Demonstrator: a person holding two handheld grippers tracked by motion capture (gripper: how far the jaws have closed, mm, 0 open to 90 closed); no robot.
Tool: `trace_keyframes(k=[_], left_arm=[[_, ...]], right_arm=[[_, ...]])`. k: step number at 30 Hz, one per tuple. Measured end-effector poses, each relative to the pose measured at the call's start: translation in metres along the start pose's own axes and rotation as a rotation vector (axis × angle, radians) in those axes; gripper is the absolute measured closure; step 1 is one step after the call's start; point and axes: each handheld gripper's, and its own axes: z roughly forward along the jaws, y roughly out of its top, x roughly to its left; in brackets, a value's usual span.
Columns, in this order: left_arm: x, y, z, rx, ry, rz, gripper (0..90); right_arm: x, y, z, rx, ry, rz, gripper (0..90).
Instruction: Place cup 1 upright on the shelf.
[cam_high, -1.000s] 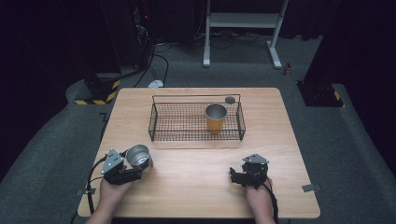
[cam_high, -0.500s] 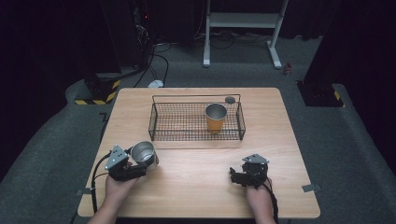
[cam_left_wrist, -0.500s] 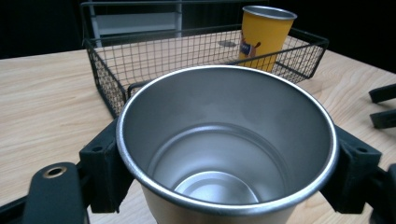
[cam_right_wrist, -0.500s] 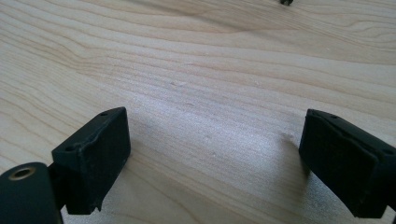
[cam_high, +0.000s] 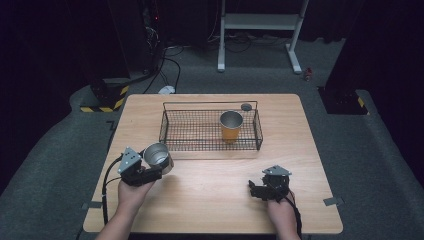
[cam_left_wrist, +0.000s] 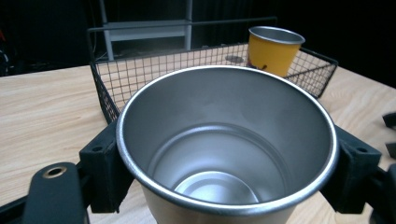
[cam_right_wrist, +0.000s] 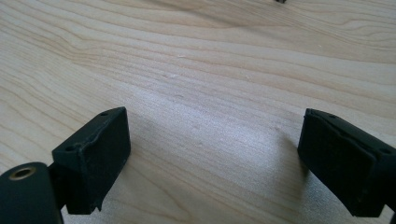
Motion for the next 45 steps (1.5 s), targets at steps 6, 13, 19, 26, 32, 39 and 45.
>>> trace_keyframes(k=[6, 13, 19, 26, 32, 39, 45], left_arm=[[-0.003, 0.01, 0.004, -0.004, 0.007, -0.004, 18.9], [-0.011, 0.022, 0.009, -0.011, -0.002, 0.007, 18.9], [-0.015, 0.03, 0.015, -0.019, -0.013, 0.009, 18.9], [-0.016, 0.039, 0.02, -0.029, -0.021, 0.008, 18.9], [-0.017, 0.047, 0.025, -0.034, -0.026, 0.011, 18.9], [-0.021, 0.056, 0.033, -0.036, -0.033, 0.022, 18.9], [-0.024, 0.064, 0.039, -0.041, -0.043, 0.027, 18.9]], right_arm=[[0.0, 0.0, 0.0, 0.0, 0.0, 0.0, 9.3], [0.0, 0.0, 0.0, 0.0, 0.0, -0.002, 9.3], [0.0, 0.0, 0.0, 0.001, 0.001, -0.002, 9.2], [0.0, 0.0, 0.0, 0.0, 0.001, -0.001, 9.2], [0.0, 0.0, 0.0, 0.0, 0.001, -0.002, 9.2], [0.0, 0.0, 0.0, 0.001, 0.001, -0.002, 9.2], [0.0, 0.0, 0.0, 0.0, 0.001, -0.002, 9.2]])
